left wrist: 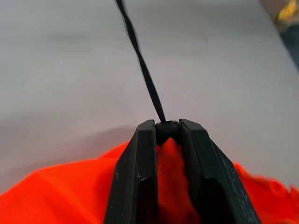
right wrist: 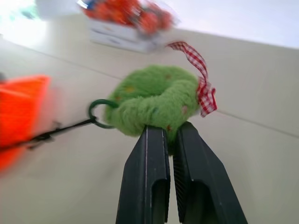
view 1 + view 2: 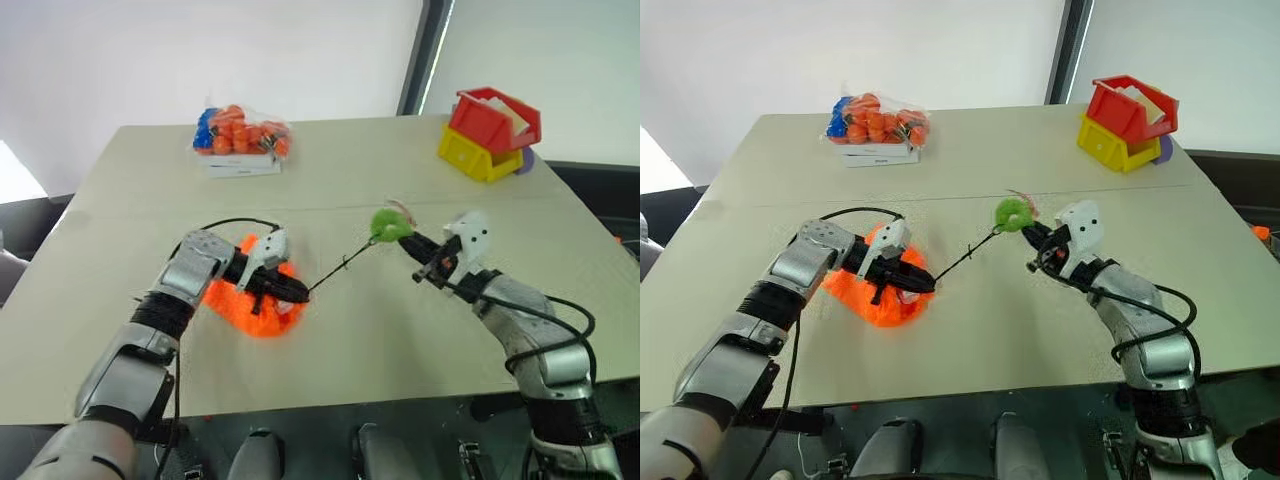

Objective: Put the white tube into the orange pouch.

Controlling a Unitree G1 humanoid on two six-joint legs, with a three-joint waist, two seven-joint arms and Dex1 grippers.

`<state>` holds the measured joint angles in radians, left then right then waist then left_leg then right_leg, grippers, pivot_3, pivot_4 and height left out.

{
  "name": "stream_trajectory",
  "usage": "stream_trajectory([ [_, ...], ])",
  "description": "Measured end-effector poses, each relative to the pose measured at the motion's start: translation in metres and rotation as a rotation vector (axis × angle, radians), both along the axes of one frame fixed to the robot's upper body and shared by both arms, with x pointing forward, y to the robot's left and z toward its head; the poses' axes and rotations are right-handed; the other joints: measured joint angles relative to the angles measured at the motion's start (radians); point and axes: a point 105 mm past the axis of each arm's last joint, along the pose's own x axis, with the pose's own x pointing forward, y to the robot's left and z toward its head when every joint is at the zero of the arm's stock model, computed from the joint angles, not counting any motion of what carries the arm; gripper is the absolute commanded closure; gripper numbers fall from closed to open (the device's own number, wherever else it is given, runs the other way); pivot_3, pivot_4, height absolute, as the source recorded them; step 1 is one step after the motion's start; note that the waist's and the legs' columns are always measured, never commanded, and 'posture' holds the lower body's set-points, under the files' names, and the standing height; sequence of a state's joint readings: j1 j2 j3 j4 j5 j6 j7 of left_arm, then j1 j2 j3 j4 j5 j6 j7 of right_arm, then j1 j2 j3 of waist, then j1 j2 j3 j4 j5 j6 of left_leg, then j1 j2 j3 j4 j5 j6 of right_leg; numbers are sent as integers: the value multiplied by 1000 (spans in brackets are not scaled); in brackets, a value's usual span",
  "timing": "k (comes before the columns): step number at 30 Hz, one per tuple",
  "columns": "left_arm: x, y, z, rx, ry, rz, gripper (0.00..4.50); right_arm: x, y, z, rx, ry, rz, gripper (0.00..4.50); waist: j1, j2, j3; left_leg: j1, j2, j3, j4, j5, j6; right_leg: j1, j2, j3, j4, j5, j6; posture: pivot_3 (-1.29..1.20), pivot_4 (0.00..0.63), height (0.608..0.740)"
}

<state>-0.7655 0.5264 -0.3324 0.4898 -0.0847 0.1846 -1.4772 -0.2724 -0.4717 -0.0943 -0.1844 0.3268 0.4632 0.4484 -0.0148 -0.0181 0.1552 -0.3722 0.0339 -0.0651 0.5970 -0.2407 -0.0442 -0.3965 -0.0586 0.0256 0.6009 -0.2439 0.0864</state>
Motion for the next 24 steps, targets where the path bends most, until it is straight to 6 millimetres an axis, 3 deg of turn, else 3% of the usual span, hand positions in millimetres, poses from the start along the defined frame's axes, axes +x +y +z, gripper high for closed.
stream_trajectory([
  [16, -18, 6, -7, 31, -6, -28, 4297, 18, -34, -25, -130, 67, -219, 4500, -6, 1, 0, 1, 0, 0, 0, 0, 0, 0, 1, 0, 2, 0, 0, 0, 150, 740],
  [18, -19, 6, -6, 13, 26, -14, 3267, 17, -32, -24, -127, 69, -202, 4500, -5, 1, 0, 1, 0, 0, 0, 0, 0, -1, 1, 0, 3, 0, 0, 0, 150, 740],
  [19, -19, 6, -6, 1, 43, -5, 2847, 16, -30, -24, -123, 72, -185, 3751, -5, 1, 0, 1, 0, 0, 0, 0, 0, -1, 1, 0, 3, 0, 0, 0, 150, 740],
  [22, -16, 5, -2, -67, 81, 66, 1337, 5, -19, -24, -130, 92, -91, 2430, -3, 1, 0, 0, 0, -1, 0, 0, 1, 0, 1, 0, 3, 0, 1, 0, 150, 740],
  [23, -13, 6, 0, -90, 81, 96, 1321, 1, -15, -26, -145, 98, -60, 1989, -3, 1, 0, 0, 0, -1, 0, 0, 1, -1, 1, 0, 3, 0, 1, 0, 150, 740],
  [24, -9, 6, 6, -125, 72, 132, 1321, -3, -10, -28, -164, 106, -26, 1989, -3, 1, 0, 0, 0, -1, 0, 0, 1, -1, 1, 0, 3, 0, 1, 0, 150, 740],
])
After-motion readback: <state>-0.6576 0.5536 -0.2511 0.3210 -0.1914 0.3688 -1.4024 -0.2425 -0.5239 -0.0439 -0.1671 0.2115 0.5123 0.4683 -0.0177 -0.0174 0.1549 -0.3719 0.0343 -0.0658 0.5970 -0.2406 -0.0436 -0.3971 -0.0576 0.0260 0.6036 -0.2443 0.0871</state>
